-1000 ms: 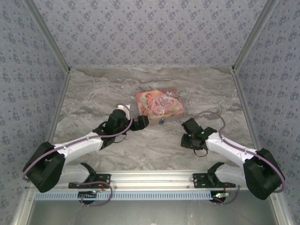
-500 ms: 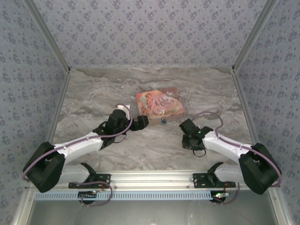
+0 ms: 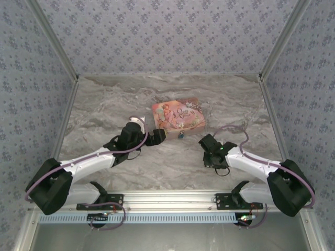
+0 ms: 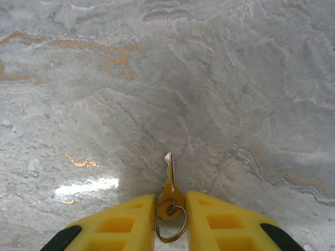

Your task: Unlock the padlock with the key

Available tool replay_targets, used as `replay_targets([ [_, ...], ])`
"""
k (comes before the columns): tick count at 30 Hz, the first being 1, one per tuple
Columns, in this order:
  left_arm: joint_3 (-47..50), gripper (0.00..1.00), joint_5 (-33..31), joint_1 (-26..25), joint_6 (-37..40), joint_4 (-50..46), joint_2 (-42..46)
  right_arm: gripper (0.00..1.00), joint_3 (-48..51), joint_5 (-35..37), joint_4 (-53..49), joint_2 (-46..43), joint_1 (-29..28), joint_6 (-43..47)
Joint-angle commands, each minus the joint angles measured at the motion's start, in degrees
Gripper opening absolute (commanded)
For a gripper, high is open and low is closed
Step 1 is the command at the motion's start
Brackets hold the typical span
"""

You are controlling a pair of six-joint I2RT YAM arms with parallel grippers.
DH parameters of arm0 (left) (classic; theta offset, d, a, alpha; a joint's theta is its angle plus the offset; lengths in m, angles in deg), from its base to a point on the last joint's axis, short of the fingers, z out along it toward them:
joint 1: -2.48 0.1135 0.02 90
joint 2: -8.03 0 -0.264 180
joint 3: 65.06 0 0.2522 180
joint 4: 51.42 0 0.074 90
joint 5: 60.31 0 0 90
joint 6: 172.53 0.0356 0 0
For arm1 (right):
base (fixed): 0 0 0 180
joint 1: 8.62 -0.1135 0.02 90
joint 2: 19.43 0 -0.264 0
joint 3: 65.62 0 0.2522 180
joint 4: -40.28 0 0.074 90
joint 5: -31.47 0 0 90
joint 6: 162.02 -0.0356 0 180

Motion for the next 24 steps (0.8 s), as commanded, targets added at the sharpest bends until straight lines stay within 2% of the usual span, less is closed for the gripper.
replay_targets([
  [1,-1.1,0.99,-1.0,-0.4,0.0,-0.7,1.4,0.23,1.0,-1.6,-3.4,-0.4,-1.0,-1.8],
  [18,-1.5,0.99,-1.4,-0.4,0.3,-1.3,1.5,0.09,0.9,0.3,-3.8,-1.6,-1.1,-1.7],
  [24,-1.7,0.99,-1.7,-0.4,0.5,-2.0,2.3,0.0,0.3,1.7,-5.1,-3.0,-1.0,-1.1],
])
